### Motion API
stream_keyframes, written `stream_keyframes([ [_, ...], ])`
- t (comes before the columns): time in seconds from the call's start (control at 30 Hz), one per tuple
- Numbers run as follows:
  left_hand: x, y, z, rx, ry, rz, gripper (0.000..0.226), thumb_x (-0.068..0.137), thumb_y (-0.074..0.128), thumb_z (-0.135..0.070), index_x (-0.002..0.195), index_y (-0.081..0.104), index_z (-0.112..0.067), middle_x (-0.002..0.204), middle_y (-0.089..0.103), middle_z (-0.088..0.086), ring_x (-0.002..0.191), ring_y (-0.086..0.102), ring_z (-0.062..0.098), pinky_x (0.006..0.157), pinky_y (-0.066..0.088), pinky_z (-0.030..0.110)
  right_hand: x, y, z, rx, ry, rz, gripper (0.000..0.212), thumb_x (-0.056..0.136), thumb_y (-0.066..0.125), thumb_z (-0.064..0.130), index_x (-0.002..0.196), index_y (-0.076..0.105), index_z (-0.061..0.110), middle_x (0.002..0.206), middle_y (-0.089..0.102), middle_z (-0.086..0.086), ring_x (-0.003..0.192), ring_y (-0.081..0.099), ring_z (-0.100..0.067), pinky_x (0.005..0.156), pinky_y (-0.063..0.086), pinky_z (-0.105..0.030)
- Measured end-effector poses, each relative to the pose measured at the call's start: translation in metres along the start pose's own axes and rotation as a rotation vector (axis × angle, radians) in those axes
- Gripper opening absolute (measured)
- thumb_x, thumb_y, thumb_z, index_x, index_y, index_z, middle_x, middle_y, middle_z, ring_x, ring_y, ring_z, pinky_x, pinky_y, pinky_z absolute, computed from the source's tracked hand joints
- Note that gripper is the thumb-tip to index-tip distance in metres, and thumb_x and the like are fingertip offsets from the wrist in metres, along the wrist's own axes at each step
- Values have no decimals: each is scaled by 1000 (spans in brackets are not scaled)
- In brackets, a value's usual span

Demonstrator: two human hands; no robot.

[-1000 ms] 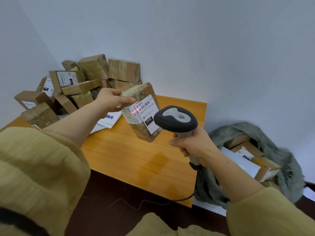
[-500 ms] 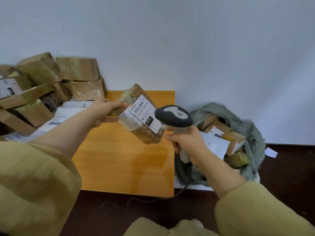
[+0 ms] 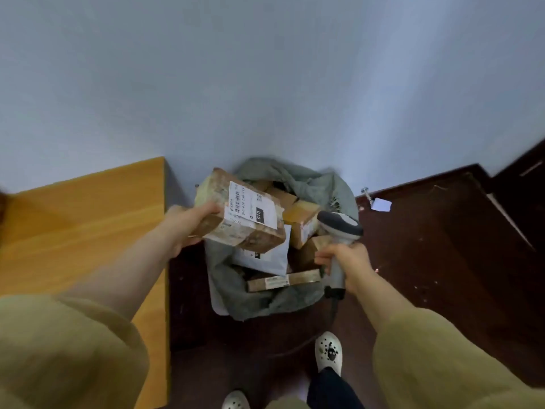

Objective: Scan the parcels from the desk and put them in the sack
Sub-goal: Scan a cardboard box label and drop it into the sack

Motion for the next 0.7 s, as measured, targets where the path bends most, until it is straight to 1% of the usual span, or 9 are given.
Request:
stream_keyframes([
  [0.1,27,62,-11,25,6,-34,29,75,76,-32,84,61,-9,87,65,9,74,62,20,78,55,38,61,-54,-3,-2,80,-122,11,77,62,-12,84,59,-4,69,59,-18,54,56,-27,51,46,-33],
  [0.17,45,100,-11,-7,-7,-21,21,79,73,-29,79,57,-15,83,63,4,68,59,14,66,53,30,97,-72,-9,-19,119,-155,15,72,60,-15,80,56,-3,71,56,-16,54,54,-27,52,46,-33],
  [0.27,68,141,-6,-66,-46,5,25,80,72,-32,91,58,-13,82,63,0,69,61,12,53,50,24,147,-80,-22,-54,157,-155,16,73,61,-13,82,57,-1,76,58,-14,61,58,-25,53,47,-32],
  [0.4,106,174,1,-101,-80,21,37,79,72,-33,106,59,-12,92,66,3,79,63,14,60,49,27,203,-66,-42,-33,190,-93,39,64,68,-5,102,59,-1,93,62,-16,81,61,-31,58,49,-34],
  [0.5,130,189,8,-79,-102,37,35,81,71,-34,106,59,-14,96,65,2,88,61,14,75,52,31,237,-60,-59,28,231,-97,50,55,69,-2,104,63,2,101,68,-17,88,65,-35,62,54,-38],
  [0.53,136,192,10,-75,-107,44,30,81,70,-34,102,60,-15,95,65,1,88,61,14,77,53,31,248,-61,-65,51,242,-107,49,55,68,-3,104,63,1,101,68,-17,86,65,-34,61,53,-36],
  [0.6,147,195,15,-76,-115,55,23,82,69,-35,94,62,-17,94,68,1,88,63,13,77,54,30,259,-60,-72,74,274,-124,34,60,64,-6,94,62,0,95,65,-14,82,62,-31,57,49,-34],
  [0.67,155,195,19,-70,-119,68,23,82,68,-36,95,63,-18,95,70,2,90,65,14,76,54,30,268,-62,-81,92,295,-136,22,65,61,-8,84,61,3,88,63,-11,83,60,-32,59,48,-36],
  [0.7,158,195,20,-67,-123,70,23,82,67,-37,95,63,-18,95,70,2,91,65,14,76,54,31,271,-62,-84,97,302,-133,23,65,61,-8,83,61,4,88,63,-11,86,61,-33,62,49,-38],
])
Point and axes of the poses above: each hand's wrist, its own x-axis towards the middle knuckle, its own y-axis out of the palm, z = x × y, the point moved 5 cm from there along x, towards the middle knuckle
